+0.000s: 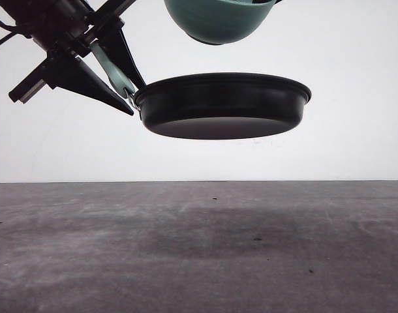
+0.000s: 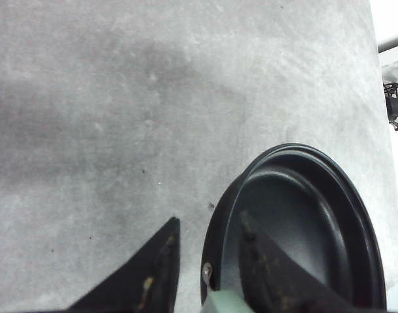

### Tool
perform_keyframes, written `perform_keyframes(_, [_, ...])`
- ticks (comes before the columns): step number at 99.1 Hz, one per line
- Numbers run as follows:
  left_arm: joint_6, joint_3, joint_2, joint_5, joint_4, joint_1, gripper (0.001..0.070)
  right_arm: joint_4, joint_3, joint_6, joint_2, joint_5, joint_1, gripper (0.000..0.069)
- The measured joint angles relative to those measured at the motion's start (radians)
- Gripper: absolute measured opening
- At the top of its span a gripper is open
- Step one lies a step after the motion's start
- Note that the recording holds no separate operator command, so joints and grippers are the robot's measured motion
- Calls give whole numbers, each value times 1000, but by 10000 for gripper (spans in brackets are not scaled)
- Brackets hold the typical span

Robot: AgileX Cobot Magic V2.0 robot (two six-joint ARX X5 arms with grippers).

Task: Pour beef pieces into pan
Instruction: 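Move the green bowl above the held pan with the right gripper, then tilt the green bowl with the right gripper, pouring cubes into the pan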

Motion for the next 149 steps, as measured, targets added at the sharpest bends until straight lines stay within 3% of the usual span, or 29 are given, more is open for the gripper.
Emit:
perform_keyframes(19, [0, 0, 0, 0, 3, 0, 131, 26, 0, -72, 0, 138, 50, 12])
perform_keyframes(56, [-19, 0, 0, 23, 49, 1, 131, 148, -1, -220, 5, 299, 123, 12])
perform_keyframes(114, [-24, 0, 0, 64, 45, 55, 131, 423, -203, -429, 11, 447, 200, 12])
perform_keyframes(149, [-24, 0, 0, 78, 45, 68, 131, 578, -203, -718, 10, 452, 200, 11])
